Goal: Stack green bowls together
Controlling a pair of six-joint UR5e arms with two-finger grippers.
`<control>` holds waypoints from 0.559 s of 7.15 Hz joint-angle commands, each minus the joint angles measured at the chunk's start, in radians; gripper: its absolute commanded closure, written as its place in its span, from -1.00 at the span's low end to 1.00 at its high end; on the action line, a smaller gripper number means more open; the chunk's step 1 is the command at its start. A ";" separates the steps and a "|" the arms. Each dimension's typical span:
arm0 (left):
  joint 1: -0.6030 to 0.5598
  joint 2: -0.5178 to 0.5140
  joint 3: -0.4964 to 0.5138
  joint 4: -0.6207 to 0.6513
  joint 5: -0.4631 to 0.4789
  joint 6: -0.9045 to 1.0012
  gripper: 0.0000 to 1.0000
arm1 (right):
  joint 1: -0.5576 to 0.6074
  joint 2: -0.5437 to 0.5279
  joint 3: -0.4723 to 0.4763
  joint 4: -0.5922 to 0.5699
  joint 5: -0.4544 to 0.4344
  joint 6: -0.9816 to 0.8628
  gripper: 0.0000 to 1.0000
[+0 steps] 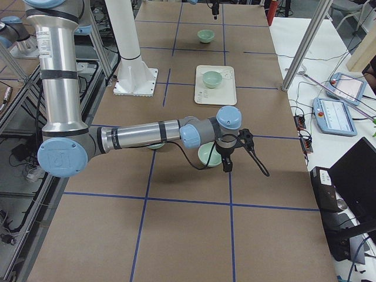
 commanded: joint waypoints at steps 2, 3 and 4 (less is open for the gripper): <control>0.194 0.015 0.009 -0.116 0.102 -0.289 -0.45 | -0.002 -0.002 -0.001 0.000 0.000 0.000 -1.00; 0.201 0.015 0.009 -0.118 0.103 -0.298 0.54 | -0.002 -0.004 -0.001 0.000 0.000 0.000 -1.00; 0.201 0.015 0.009 -0.119 0.103 -0.295 1.00 | -0.002 -0.004 -0.001 0.000 0.000 0.002 -1.00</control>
